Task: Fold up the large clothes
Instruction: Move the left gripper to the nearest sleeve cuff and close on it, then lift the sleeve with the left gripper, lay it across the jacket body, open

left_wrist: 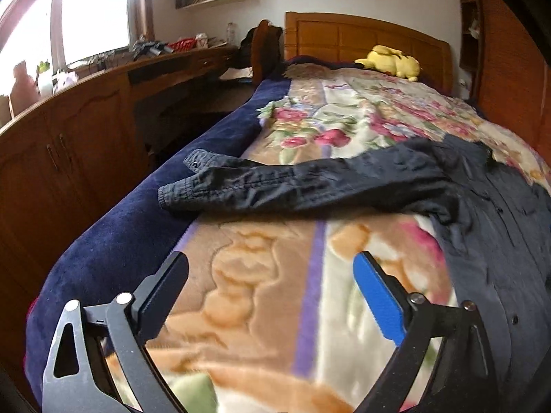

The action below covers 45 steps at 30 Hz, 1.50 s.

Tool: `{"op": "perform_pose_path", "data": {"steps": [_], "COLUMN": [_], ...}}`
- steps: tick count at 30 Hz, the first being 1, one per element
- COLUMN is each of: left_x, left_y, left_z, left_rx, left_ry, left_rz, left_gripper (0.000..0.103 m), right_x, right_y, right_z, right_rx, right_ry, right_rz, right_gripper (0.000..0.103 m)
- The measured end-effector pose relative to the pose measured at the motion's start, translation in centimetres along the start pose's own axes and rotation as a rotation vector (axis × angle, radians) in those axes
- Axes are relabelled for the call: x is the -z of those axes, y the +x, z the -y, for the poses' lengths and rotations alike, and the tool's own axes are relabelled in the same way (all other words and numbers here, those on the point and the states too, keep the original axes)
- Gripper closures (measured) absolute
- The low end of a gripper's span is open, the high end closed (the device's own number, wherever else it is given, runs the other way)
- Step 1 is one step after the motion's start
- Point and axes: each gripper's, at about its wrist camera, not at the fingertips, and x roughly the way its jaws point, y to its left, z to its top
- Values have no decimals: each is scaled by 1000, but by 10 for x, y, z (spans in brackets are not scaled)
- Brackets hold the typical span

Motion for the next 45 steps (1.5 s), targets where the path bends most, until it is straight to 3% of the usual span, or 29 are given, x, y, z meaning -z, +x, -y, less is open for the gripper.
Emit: {"op": "perform_pose_path", "data": {"steps": [8,15,25,26,32,35,36,45], "left_x": [-28,-42,-43,-42,-35,-40,-42,-79], "left_y": [42,81,123,126,128,119,116,41], "left_z": [-39,-67,-86,-87,-87,-76,-74,-5], "left_rx": [-36,-104,-115,-112,-19,-34,-38,13], "left_ry": [-80,-176,-249,-250,-254,-190,-176,-22], "left_rz": [-24,-34,-109,-114,-100,-66,-54,85], "left_gripper": [20,21,21,23,75,86,99,100], "right_x": [1,3,7,7,8,8,8,7], "right_y": [-1,3,8,8,9,9,9,-5], "right_z": [9,5,1,0,1,1,1,7], "right_rx": [-38,-43,-56,-56,-58,-59,-59,-32], "right_ry": [43,46,29,28,29,28,29,39], "right_rz": [1,-10,-26,-26,-25,-25,-24,5], "right_gripper": [0,0,0,0,0,0,0,0]}}
